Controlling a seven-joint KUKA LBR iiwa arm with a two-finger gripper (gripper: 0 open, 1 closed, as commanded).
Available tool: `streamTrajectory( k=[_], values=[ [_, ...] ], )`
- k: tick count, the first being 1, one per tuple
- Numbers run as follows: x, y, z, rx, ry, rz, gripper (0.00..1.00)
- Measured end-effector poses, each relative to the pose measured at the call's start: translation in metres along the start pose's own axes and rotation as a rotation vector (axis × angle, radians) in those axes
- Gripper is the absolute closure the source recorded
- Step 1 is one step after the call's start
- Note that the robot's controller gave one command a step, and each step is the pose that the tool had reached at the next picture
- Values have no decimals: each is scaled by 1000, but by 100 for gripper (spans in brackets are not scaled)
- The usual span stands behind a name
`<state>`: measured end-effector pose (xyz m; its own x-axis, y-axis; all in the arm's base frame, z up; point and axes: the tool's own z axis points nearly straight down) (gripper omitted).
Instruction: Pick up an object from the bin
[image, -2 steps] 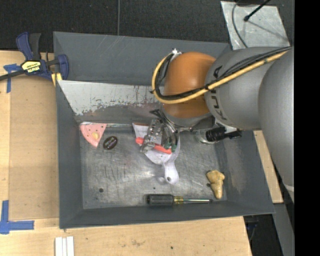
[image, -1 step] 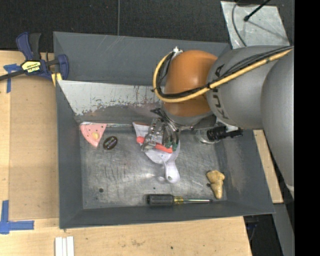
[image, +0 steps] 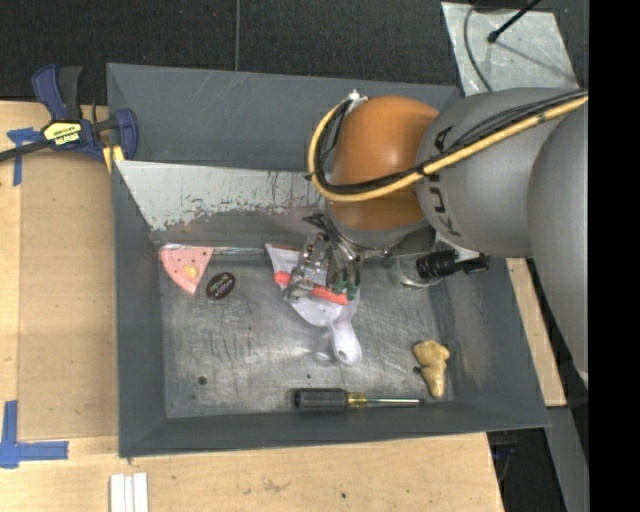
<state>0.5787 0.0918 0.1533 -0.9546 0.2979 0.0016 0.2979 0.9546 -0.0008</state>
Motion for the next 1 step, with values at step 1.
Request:
streamTrajectory(
  k=[1],
  values=[
    [0, 0, -8, 0, -1, 0, 100]
  ],
)
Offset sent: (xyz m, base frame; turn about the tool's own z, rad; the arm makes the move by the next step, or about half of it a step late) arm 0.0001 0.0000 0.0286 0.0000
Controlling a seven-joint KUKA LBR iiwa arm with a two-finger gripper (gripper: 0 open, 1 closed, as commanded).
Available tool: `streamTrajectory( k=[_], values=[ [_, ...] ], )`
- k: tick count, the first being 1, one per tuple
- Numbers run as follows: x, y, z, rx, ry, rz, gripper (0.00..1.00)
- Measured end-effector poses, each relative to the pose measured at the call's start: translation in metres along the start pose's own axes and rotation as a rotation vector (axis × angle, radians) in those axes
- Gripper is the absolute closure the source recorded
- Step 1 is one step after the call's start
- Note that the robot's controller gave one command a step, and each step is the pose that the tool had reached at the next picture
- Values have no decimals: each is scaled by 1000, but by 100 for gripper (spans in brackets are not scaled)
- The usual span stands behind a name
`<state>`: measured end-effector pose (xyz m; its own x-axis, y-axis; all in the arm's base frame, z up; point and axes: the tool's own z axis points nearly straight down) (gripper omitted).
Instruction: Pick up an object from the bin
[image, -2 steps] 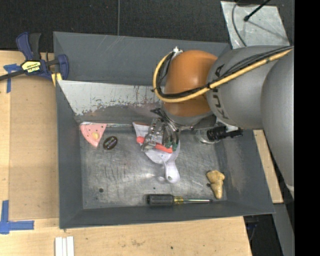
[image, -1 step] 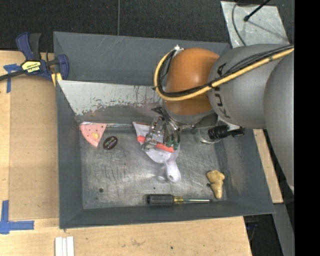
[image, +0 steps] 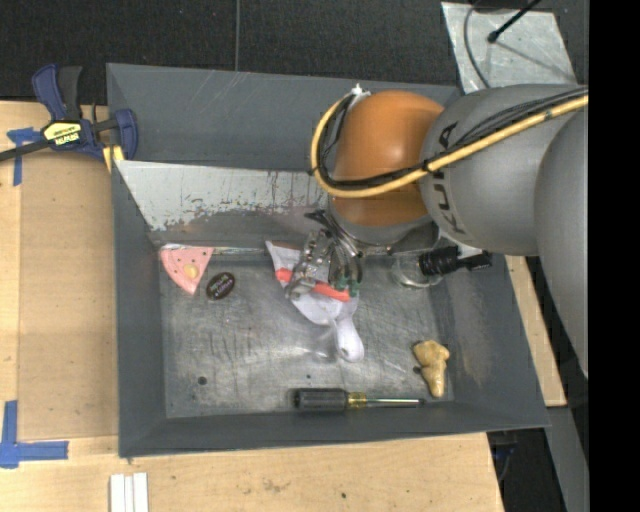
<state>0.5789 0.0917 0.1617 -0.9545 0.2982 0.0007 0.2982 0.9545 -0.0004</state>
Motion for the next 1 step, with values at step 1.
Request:
streamTrajectory(
  k=[1],
  values=[
    [0, 0, -7, 0, -1, 0, 100]
  ],
)
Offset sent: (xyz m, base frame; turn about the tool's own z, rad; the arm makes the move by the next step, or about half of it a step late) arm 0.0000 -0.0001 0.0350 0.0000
